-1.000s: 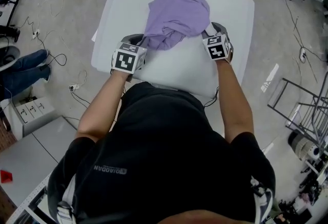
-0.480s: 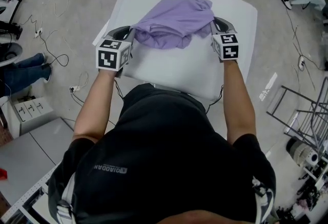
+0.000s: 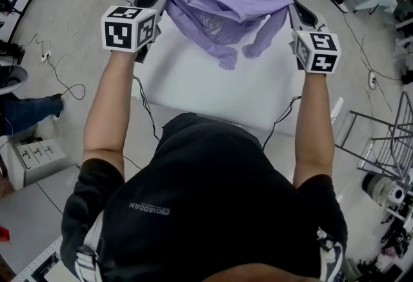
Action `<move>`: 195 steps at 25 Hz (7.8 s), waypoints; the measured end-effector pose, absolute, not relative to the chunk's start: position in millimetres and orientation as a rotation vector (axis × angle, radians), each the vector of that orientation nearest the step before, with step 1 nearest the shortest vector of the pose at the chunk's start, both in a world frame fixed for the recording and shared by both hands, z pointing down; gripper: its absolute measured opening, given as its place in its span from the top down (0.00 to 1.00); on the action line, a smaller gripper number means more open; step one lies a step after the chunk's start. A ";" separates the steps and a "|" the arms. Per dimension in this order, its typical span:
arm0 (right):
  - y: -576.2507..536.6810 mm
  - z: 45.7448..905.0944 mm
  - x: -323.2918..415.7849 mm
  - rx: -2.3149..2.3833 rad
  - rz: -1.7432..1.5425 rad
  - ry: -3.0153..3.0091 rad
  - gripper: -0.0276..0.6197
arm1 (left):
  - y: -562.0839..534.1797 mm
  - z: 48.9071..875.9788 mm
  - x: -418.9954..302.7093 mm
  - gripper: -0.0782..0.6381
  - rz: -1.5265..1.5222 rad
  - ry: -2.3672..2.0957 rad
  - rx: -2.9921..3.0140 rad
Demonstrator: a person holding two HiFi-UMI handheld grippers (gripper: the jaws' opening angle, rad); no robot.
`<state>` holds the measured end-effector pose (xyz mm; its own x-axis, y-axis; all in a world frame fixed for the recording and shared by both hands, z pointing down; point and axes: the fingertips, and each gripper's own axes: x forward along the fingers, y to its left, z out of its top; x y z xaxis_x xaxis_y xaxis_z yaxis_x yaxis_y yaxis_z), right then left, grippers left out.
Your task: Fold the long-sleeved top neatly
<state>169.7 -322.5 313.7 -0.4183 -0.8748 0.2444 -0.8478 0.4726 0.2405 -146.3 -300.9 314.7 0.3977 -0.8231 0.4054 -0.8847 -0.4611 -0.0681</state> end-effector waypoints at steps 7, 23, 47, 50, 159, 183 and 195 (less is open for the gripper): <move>-300.1 235.8 180.1 1.541 -0.208 -2.410 0.91 | -311.9 234.2 -151.5 0.84 0.482 -1.531 2.640; -248.6 223.5 202.7 1.604 -0.054 -2.409 0.91 | -303.2 213.3 -125.9 0.84 0.501 -1.344 2.704; -201.4 603.0 241.6 1.247 0.813 -2.005 0.92 | -230.8 599.9 -87.8 0.84 1.037 -0.779 2.220; -209.4 622.7 252.6 1.272 0.908 -1.967 0.91 | -235.8 612.1 -86.6 0.84 0.970 -0.804 2.176; -31.9 81.6 136.1 1.400 -0.626 -2.447 0.91 | -63.9 96.2 -121.8 0.87 0.413 -1.534 2.903; -259.1 342.8 164.9 1.523 0.022 -2.171 0.91 | -299.1 372.5 -96.0 0.87 0.808 -1.140 2.562; -385.2 416.3 196.3 1.479 0.185 -2.000 0.91 | -427.2 440.0 -60.9 0.87 0.945 -1.079 2.456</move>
<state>196.3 -385.2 416.3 -0.1653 -0.8099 0.5627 -0.8996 0.3577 0.2506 -60.9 -427.2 440.0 0.5023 -0.5436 0.6724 -0.7383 -0.6744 0.0063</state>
